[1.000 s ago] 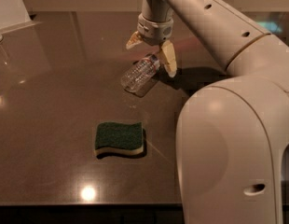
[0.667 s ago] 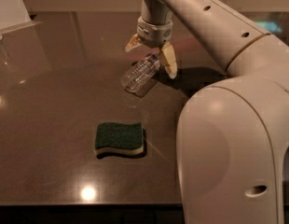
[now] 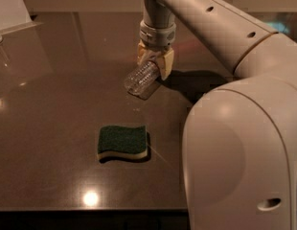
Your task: Place water bottle upright
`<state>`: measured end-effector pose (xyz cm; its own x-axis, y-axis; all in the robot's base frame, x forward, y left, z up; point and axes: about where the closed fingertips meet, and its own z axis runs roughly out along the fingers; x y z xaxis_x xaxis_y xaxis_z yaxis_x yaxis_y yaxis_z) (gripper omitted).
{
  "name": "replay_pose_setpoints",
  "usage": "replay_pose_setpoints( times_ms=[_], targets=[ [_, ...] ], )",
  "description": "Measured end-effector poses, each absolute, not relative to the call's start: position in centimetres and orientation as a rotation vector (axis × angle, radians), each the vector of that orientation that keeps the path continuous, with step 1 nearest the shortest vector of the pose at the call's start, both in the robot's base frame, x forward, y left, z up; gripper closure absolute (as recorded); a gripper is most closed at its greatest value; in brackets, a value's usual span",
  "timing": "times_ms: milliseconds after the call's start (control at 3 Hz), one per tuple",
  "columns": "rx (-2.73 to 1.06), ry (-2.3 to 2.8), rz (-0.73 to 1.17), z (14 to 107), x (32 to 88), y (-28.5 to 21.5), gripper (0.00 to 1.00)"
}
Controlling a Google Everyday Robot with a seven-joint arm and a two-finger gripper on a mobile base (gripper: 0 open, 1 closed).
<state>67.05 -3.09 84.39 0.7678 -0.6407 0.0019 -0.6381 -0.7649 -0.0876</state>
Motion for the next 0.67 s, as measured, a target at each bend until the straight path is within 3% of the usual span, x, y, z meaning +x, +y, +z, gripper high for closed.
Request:
replay_pose_setpoints(
  times_ms=[667],
  targets=[
    [-2.839, 0.985, -0.139, 86.9, 66.4, -3.2, 0.88]
  ],
)
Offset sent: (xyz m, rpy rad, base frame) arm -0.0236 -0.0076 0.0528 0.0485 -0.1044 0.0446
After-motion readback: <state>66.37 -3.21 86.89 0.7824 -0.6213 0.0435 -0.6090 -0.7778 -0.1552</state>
